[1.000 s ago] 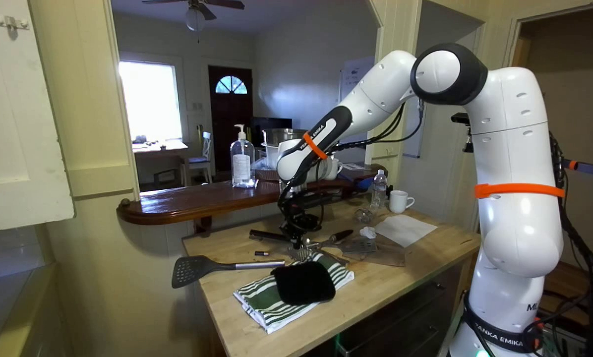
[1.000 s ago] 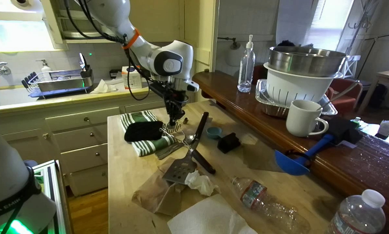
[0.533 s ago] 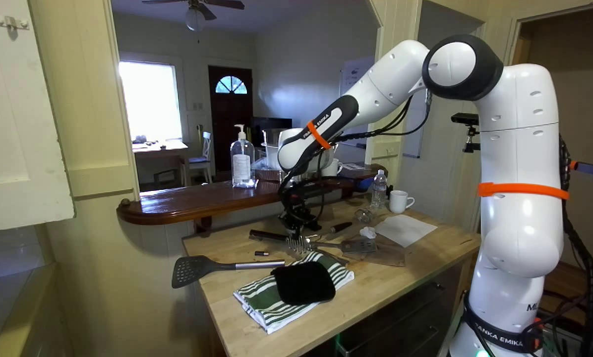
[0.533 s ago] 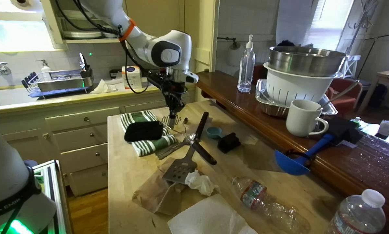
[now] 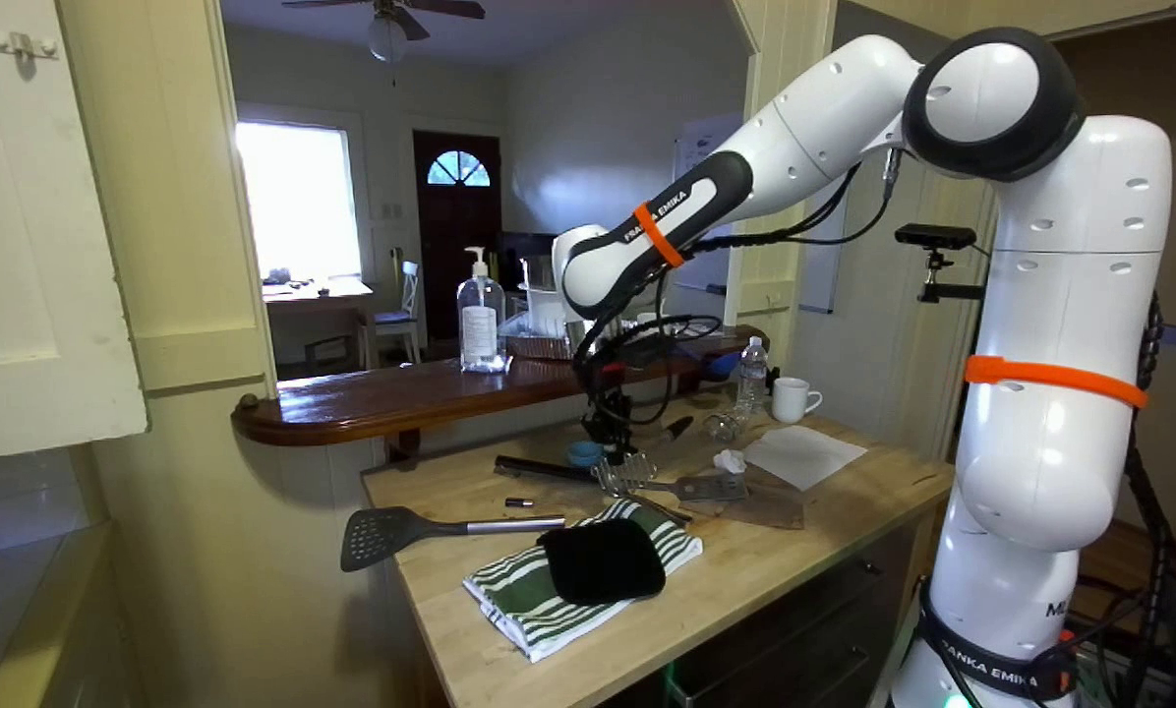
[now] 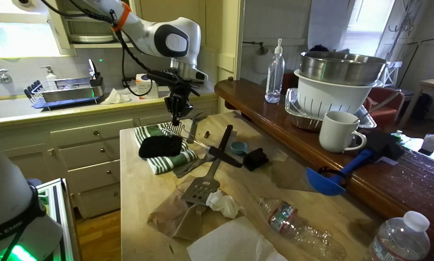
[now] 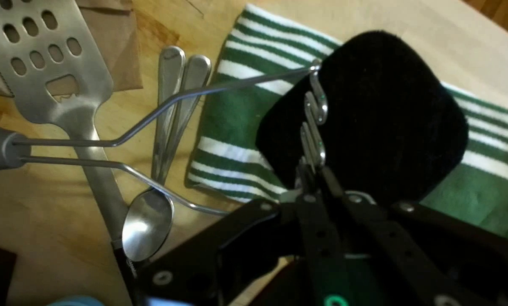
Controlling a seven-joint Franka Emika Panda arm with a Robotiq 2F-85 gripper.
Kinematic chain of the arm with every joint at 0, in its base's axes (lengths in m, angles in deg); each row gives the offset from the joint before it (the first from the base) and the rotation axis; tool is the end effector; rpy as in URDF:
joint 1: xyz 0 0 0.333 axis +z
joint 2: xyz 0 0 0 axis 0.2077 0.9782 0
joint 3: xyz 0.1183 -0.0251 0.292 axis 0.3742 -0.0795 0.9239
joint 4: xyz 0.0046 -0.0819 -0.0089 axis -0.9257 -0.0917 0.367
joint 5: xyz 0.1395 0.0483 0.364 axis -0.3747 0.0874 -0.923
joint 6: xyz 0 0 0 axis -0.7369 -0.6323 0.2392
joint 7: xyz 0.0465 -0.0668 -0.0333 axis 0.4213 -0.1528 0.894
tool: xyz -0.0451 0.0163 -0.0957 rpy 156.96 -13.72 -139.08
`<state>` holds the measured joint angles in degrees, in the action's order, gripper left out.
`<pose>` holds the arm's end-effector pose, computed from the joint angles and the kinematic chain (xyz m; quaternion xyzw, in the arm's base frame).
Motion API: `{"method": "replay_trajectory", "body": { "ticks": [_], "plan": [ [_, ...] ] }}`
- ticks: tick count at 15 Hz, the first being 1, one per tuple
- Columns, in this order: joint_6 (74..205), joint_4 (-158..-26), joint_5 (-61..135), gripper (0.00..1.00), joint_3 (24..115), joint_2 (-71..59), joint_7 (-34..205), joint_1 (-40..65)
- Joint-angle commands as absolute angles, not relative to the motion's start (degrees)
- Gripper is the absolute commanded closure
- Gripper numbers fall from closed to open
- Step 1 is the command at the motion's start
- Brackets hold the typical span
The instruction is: Move the potato masher to the left.
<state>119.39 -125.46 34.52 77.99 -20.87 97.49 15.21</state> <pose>0.5034 0.0667 0.3540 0.9843 0.1349 -0.1135 0.0017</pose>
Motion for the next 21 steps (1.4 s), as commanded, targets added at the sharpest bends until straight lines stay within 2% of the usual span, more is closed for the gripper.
{"method": "replay_trajectory", "body": {
  "ticks": [1,21],
  "plan": [
    [115.81,-129.49,37.8,0.99,78.69,-27.51,105.32,16.33],
    [115.66,-130.19,37.74,0.99,79.87,-29.2,162.66,21.07]
  ]
}}
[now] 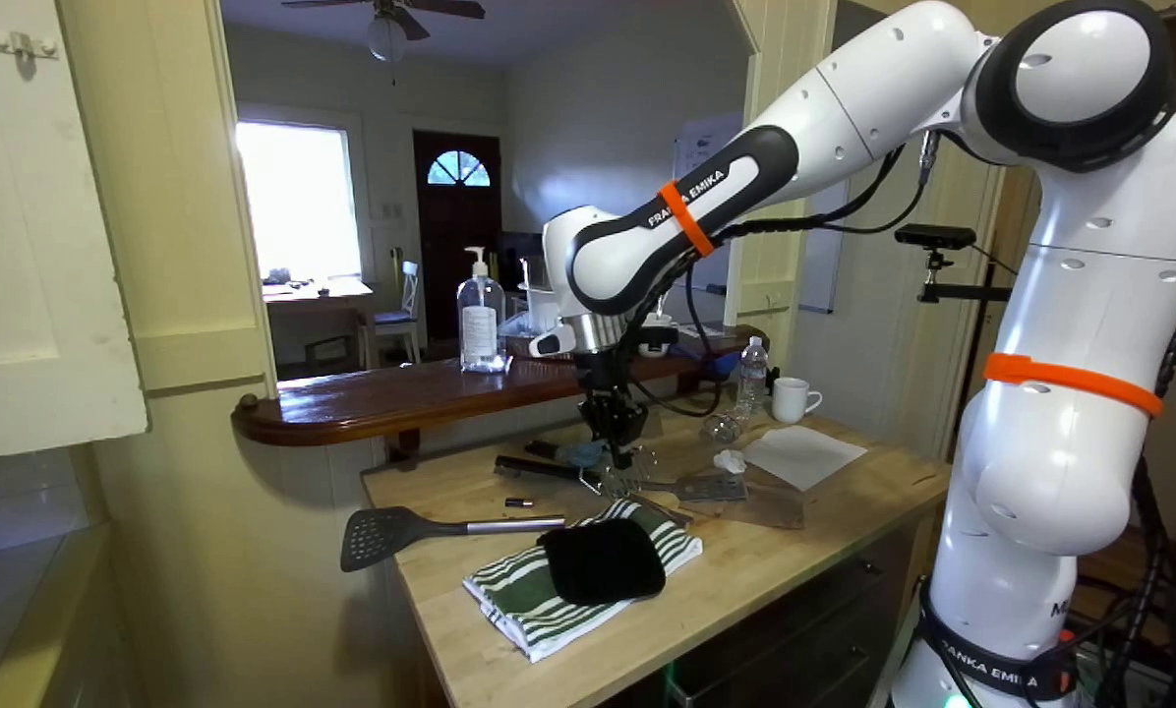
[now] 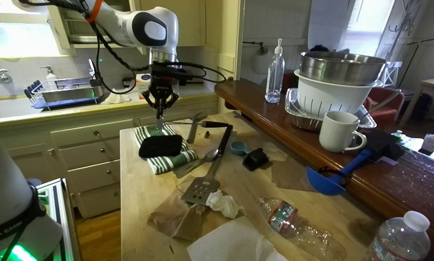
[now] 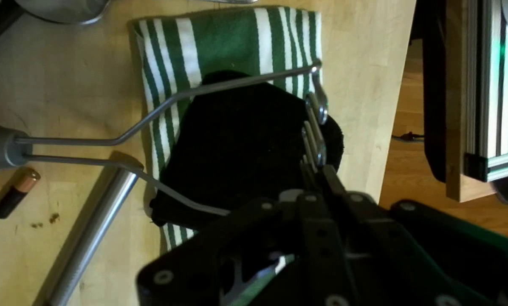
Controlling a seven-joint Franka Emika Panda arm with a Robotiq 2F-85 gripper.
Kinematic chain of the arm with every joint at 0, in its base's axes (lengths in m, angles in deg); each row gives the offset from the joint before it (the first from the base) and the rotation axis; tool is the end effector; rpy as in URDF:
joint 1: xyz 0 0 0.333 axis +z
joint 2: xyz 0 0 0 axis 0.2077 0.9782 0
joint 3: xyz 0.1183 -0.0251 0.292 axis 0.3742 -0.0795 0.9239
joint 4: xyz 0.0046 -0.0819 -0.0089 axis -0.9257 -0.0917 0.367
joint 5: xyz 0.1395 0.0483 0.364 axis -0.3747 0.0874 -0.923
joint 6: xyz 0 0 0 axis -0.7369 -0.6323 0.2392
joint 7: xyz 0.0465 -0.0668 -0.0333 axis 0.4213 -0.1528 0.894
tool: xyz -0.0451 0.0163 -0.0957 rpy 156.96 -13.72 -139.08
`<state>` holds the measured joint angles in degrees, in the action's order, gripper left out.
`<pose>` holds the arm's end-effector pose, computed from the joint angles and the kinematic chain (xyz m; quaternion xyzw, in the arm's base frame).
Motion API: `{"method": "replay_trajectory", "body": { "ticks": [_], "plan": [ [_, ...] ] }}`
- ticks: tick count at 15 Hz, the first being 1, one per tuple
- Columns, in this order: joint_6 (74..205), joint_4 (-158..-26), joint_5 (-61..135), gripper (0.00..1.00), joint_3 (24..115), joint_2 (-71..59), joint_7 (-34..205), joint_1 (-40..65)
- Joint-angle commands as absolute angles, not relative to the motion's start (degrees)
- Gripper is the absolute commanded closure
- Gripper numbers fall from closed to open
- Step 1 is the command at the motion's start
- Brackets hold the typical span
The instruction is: Move the potato masher to the left.
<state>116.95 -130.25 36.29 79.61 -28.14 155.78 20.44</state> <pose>0.4600 0.1162 0.3784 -0.7526 -0.6482 0.1116 0.0299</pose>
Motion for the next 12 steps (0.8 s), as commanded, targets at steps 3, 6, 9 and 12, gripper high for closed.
{"method": "replay_trajectory", "body": {
  "ticks": [3,6,9,12],
  "plan": [
    [115.46,-129.6,39.34,0.99,79.93,-28.85,170.85,21.14],
    [116.0,-128.95,41.52,0.99,79.59,-28.02,179.53,20.78],
    [115.28,-126.39,41.15,0.99,77.98,-25.15,185.59,19.22],
    [116.82,-128.14,40.97,0.94,78.41,-26.2,184.2,19.14]
  ]
}}
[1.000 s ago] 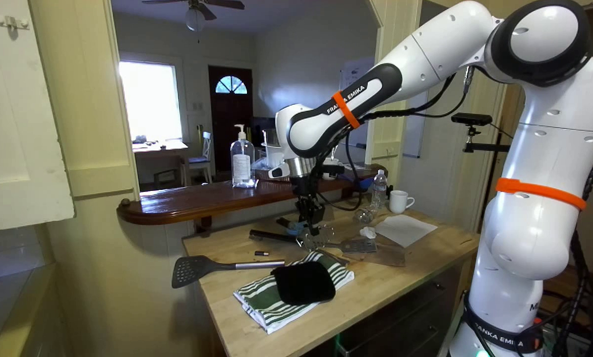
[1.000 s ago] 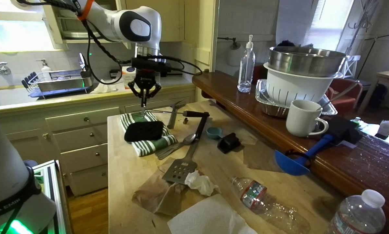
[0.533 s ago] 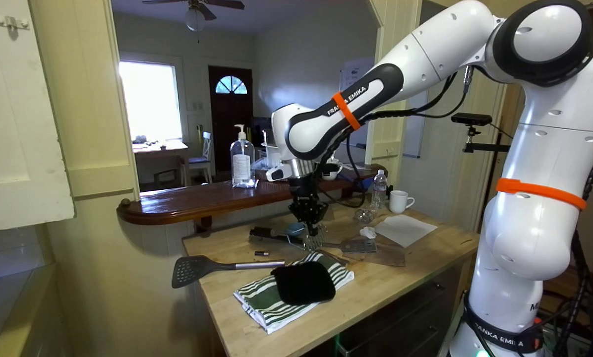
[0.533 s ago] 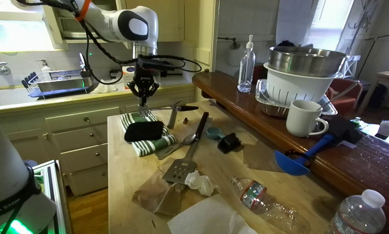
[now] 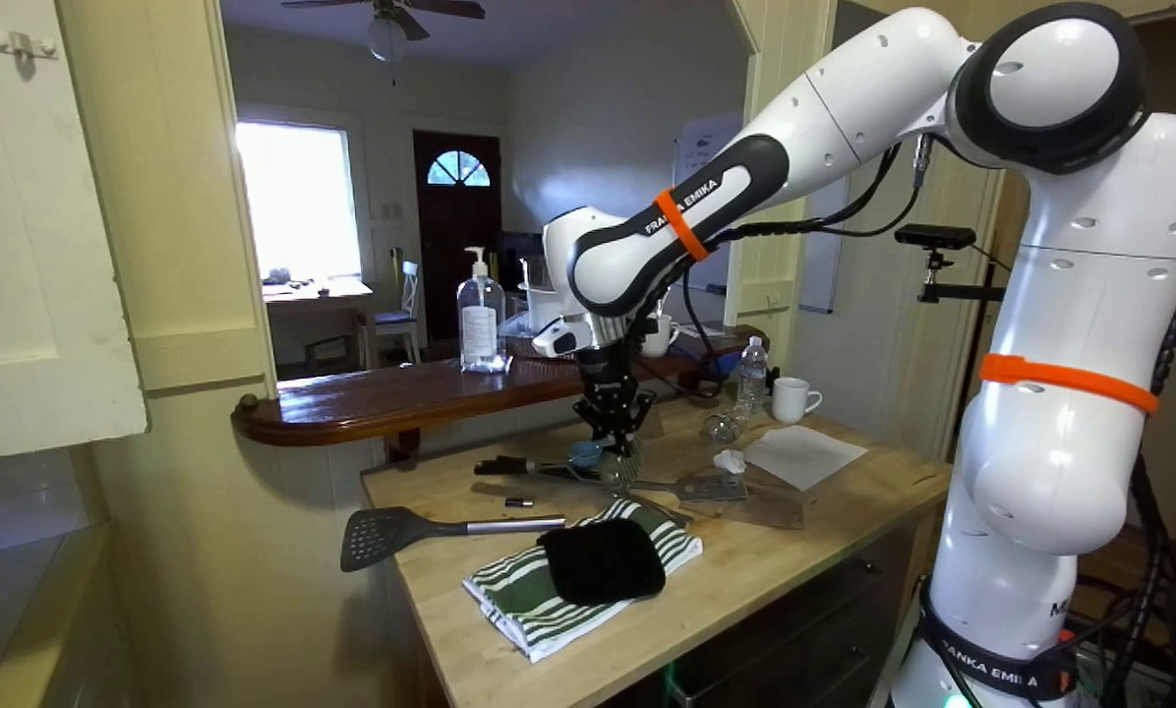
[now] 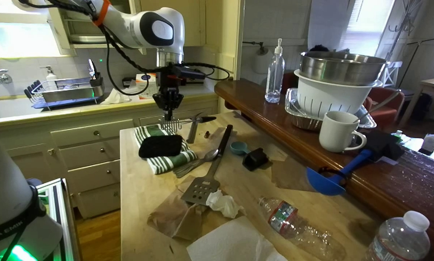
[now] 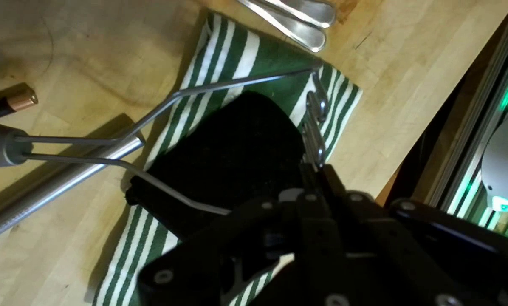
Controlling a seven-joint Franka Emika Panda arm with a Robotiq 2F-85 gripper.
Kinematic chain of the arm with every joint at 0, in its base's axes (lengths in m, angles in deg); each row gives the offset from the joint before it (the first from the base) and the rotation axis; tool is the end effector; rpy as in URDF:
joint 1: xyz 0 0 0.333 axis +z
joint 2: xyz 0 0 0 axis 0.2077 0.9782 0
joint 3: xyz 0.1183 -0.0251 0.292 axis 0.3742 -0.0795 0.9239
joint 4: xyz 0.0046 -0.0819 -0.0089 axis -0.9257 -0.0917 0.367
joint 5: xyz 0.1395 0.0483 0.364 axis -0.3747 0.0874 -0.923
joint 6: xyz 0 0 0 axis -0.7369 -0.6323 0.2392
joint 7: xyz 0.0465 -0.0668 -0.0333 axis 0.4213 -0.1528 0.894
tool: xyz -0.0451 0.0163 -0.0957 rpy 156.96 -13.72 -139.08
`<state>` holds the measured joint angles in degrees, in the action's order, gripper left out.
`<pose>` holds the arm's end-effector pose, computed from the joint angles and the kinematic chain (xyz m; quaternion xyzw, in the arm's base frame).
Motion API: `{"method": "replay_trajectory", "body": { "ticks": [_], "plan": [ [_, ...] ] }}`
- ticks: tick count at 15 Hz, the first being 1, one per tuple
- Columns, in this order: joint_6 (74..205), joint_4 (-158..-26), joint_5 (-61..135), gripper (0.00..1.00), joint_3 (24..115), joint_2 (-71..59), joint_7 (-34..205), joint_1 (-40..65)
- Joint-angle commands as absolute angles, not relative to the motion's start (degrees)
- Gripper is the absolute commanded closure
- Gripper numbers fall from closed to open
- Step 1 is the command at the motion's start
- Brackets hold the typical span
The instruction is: Move the potato masher to the left.
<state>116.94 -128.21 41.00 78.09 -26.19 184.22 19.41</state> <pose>0.4772 0.0926 0.3776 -0.5713 -0.8111 0.1209 0.0328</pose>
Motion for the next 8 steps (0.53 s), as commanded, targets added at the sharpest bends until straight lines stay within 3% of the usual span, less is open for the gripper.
{"method": "replay_trajectory", "body": {
  "ticks": [1,8],
  "plan": [
    [116.82,-127.81,40.97,0.94,78.23,-25.7,184.5,18.9],
    [121.74,-126.46,41.4,0.99,77.83,-22.79,190.94,18.31]
  ]
}}
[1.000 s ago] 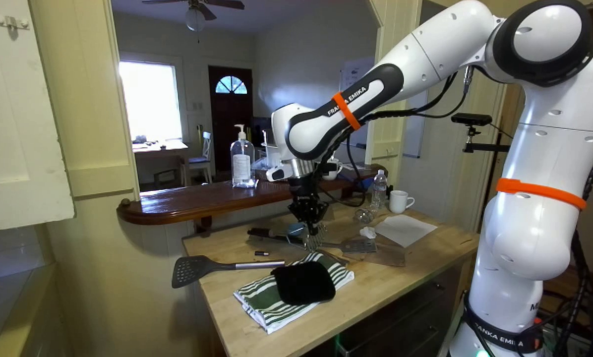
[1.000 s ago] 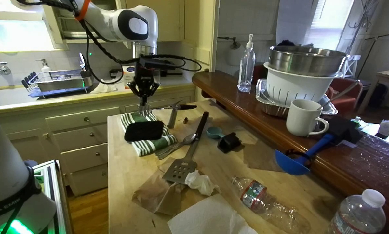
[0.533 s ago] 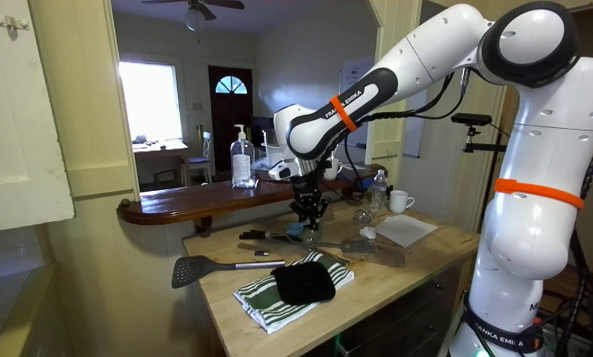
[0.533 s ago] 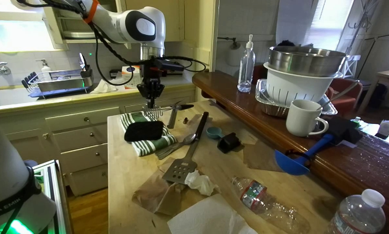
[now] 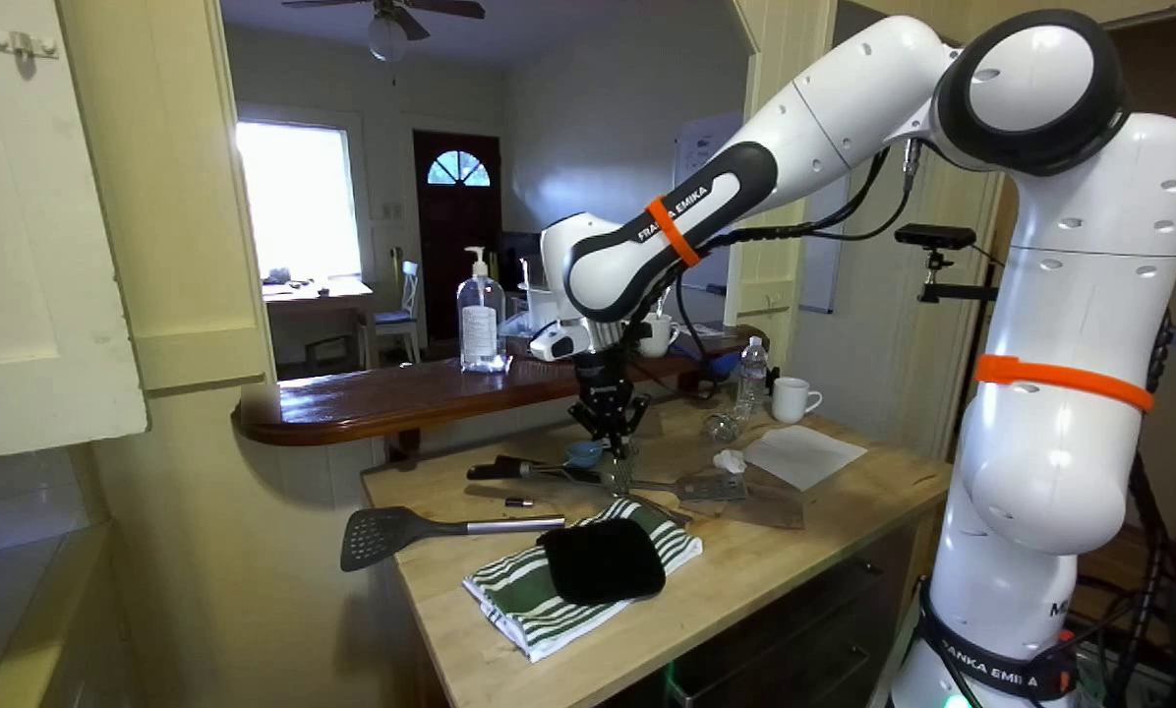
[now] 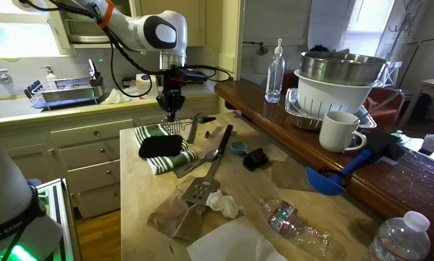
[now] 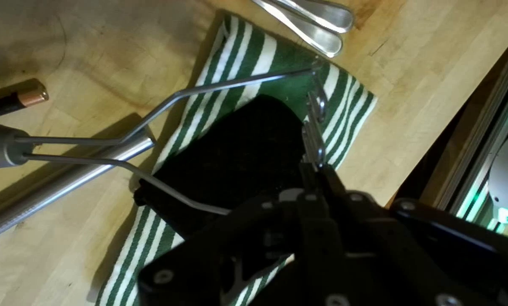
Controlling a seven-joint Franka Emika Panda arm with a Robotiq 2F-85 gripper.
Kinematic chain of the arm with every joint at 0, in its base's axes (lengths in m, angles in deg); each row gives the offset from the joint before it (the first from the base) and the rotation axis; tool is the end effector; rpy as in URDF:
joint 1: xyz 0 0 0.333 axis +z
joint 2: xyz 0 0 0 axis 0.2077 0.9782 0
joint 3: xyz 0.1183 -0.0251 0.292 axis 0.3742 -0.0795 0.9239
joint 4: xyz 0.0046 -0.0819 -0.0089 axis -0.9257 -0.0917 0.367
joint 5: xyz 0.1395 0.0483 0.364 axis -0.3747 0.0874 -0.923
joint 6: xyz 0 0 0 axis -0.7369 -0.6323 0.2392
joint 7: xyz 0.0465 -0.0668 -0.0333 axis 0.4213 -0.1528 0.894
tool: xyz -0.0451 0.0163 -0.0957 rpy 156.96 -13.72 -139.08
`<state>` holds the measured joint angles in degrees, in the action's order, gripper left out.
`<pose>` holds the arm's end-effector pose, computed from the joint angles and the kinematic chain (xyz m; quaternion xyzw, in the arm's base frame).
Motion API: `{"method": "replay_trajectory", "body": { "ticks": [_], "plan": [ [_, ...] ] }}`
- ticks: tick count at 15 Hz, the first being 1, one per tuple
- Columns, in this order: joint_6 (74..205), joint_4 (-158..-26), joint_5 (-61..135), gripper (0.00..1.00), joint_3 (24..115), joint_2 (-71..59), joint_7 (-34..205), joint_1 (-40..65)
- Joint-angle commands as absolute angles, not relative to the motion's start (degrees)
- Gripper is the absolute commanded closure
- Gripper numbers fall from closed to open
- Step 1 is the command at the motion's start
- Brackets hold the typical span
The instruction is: Move the potato masher to the left.
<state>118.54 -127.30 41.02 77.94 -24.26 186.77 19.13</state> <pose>0.4868 0.0911 0.3696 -0.5553 -0.8229 0.1150 0.0338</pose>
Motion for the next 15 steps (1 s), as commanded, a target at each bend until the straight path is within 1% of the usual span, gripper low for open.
{"method": "replay_trajectory", "body": {
  "ticks": [1,9,15],
  "plan": [
    [123.2,-126.58,41.26,0.99,77.69,-22.46,191.62,18.03],
    [133.33,-125.2,39.67,0.99,77.28,-16.86,206.23,15.07],
    [133.92,-121.42,36.87,0.99,77.9,-12.06,213.01,13.52]
  ]
}}
